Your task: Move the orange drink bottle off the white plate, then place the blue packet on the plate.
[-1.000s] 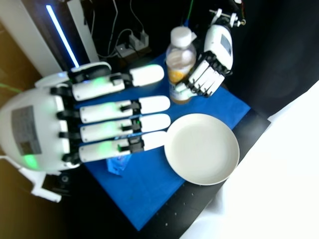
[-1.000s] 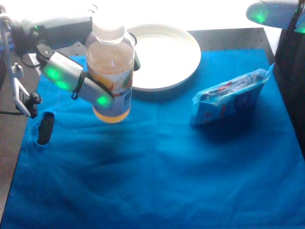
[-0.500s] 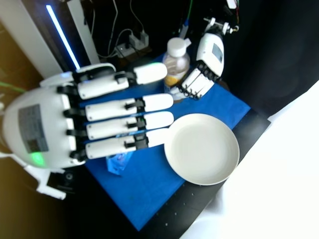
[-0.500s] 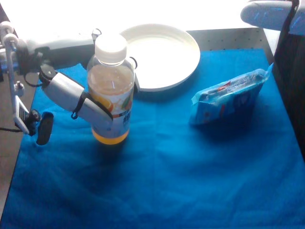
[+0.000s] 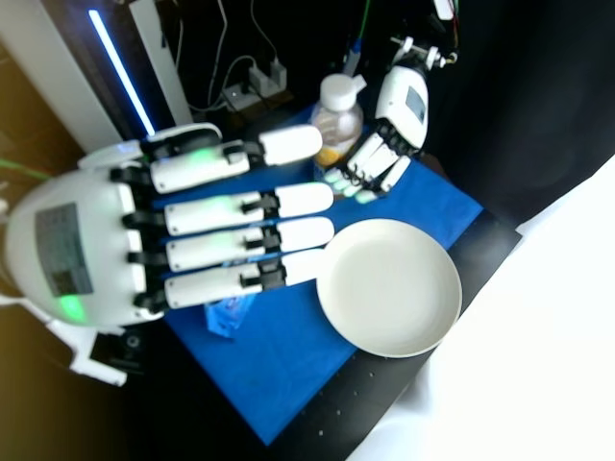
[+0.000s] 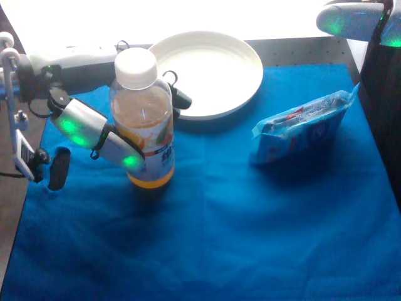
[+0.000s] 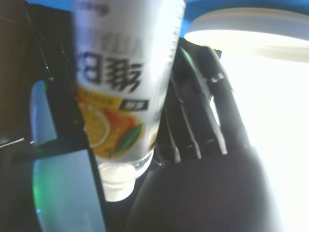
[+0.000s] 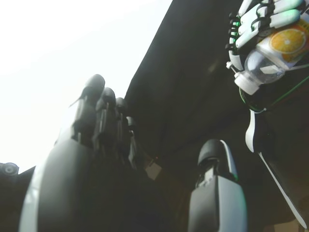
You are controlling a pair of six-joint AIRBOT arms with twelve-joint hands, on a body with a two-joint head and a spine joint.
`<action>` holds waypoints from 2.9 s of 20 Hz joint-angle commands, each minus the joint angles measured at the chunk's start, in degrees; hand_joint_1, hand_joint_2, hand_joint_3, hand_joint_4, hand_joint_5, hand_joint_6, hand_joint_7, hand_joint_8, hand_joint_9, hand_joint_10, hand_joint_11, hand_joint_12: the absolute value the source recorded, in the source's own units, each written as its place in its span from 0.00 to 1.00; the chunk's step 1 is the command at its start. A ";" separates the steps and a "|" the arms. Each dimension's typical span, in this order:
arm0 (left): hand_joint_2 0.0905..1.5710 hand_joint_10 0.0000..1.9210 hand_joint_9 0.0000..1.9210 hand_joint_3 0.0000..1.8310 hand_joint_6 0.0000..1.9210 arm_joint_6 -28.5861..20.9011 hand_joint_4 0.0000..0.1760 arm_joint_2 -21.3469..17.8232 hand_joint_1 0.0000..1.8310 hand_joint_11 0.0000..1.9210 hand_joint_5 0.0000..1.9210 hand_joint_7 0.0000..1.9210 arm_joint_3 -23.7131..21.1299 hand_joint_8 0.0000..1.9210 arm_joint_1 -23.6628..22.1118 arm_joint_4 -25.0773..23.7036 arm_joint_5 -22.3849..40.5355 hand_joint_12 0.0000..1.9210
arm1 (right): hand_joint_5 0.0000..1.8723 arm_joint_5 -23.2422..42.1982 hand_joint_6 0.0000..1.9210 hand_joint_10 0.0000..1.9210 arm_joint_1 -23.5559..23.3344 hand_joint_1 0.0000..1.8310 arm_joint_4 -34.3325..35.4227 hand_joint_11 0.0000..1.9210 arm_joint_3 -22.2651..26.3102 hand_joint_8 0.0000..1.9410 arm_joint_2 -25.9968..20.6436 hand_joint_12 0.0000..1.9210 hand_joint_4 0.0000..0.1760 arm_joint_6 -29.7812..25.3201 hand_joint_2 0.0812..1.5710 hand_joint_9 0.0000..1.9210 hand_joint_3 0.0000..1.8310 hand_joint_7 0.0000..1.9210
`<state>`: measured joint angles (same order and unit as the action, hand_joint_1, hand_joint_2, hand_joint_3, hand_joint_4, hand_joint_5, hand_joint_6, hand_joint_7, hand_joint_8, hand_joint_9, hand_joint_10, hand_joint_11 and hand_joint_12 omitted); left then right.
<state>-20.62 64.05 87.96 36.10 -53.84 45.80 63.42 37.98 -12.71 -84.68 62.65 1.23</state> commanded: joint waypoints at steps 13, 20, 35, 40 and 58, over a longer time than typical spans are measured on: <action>0.37 0.00 0.00 0.00 0.00 0.63 1.00 -5.21 0.34 0.00 0.00 0.00 -2.24 0.00 -1.37 2.81 0.71 0.00 | 0.00 3.68 0.00 0.00 -0.94 0.36 -0.97 0.00 -1.45 0.00 0.61 0.19 0.73 -2.42 0.59 0.06 0.00 0.08; 0.34 0.00 0.00 0.00 0.00 3.20 1.00 -9.49 0.31 0.00 0.00 0.00 -3.76 0.00 -1.44 2.33 -5.55 0.00 | 0.00 -1.42 0.00 0.01 -1.77 0.48 -11.88 0.07 -3.96 0.01 0.05 0.18 0.79 -12.63 0.50 0.09 0.00 0.10; 0.34 0.00 0.00 0.00 0.00 6.56 1.00 -9.49 0.31 0.00 0.00 0.00 -0.98 0.00 -2.00 8.27 -7.79 0.00 | 0.20 -17.32 0.01 0.00 -6.74 0.43 -42.57 0.00 -6.17 0.00 1.75 0.23 0.56 -24.17 0.31 0.05 0.00 0.08; 0.32 0.00 0.00 0.00 0.00 7.28 1.00 -8.77 0.30 0.00 0.00 0.00 0.32 0.00 -3.36 8.65 -8.48 0.00 | 0.22 -21.97 0.00 0.00 -6.73 0.43 -46.15 0.00 -7.02 0.00 2.13 0.25 0.14 -24.16 0.32 0.13 0.00 0.18; 0.55 0.00 0.00 0.01 0.00 9.17 1.00 -7.47 0.00 0.00 0.00 0.00 0.91 0.00 -3.94 10.72 -6.95 0.00 | 0.32 -26.63 0.00 0.01 -6.69 0.44 -52.78 0.10 -10.30 0.00 8.07 0.56 0.40 -24.57 0.41 0.30 0.00 0.32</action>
<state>-11.46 56.27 88.55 33.06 -46.33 34.54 34.41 31.97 -68.73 -94.67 70.52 -23.05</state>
